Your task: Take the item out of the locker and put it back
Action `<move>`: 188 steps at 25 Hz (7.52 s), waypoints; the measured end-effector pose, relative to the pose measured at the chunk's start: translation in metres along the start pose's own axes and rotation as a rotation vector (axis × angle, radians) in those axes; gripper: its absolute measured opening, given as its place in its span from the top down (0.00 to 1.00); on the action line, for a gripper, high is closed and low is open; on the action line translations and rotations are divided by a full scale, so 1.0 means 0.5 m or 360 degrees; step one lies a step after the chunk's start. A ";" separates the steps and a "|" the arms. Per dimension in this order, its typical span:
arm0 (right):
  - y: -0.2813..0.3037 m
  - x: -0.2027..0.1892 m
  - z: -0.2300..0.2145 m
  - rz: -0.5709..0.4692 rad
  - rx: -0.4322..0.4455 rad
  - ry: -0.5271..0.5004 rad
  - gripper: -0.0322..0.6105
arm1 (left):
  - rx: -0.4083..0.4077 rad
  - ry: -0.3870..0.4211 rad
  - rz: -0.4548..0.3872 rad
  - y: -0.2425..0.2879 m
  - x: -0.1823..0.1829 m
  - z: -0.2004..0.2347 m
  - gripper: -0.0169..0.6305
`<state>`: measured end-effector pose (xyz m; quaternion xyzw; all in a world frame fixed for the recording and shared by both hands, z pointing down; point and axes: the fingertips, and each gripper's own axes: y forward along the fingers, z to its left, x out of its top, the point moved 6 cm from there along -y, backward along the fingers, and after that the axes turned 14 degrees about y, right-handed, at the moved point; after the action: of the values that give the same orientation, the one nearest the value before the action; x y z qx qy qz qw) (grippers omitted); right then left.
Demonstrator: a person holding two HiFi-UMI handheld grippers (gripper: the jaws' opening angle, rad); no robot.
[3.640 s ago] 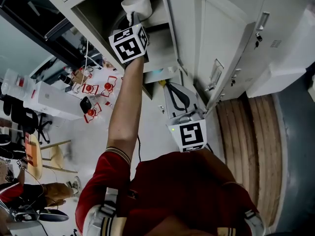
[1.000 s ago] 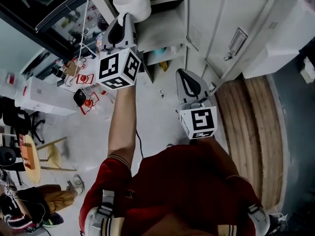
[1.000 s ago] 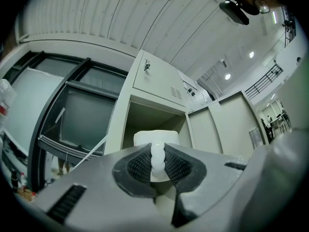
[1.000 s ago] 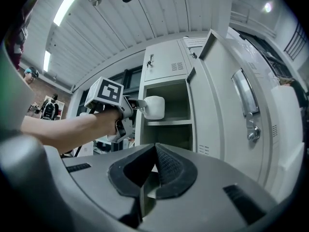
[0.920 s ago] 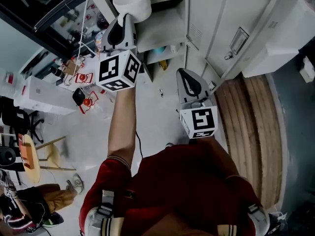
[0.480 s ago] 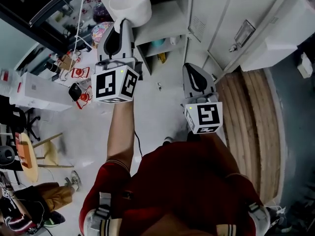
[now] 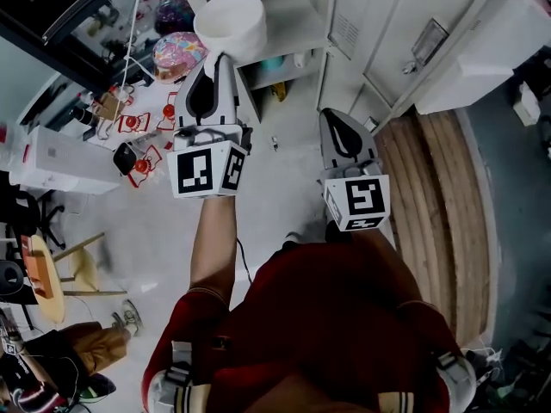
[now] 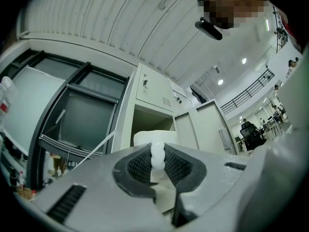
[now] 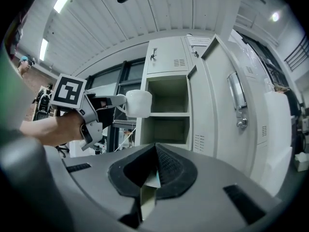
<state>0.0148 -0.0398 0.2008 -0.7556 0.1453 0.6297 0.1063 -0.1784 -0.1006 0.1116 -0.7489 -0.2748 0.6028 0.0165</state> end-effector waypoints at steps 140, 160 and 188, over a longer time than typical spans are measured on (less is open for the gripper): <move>0.270 -0.882 -0.338 -0.0335 0.0278 -0.0058 0.95 | -0.0246 -0.0043 0.0574 0.024 -1.205 -0.413 0.89; 0.228 -0.882 -0.350 -0.0379 0.0285 -0.0101 0.95 | -0.0426 -0.0139 0.0932 0.023 -1.227 -0.448 0.89; 0.243 -0.886 -0.383 -0.0389 0.0319 -0.0036 0.95 | -0.0474 -0.0093 0.1140 0.114 -1.257 -0.452 0.89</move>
<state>0.0750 -0.1813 0.6739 -0.7462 0.1133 0.6028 0.2587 -0.0267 -0.3510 0.7147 -0.7742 -0.0808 0.5450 -0.3116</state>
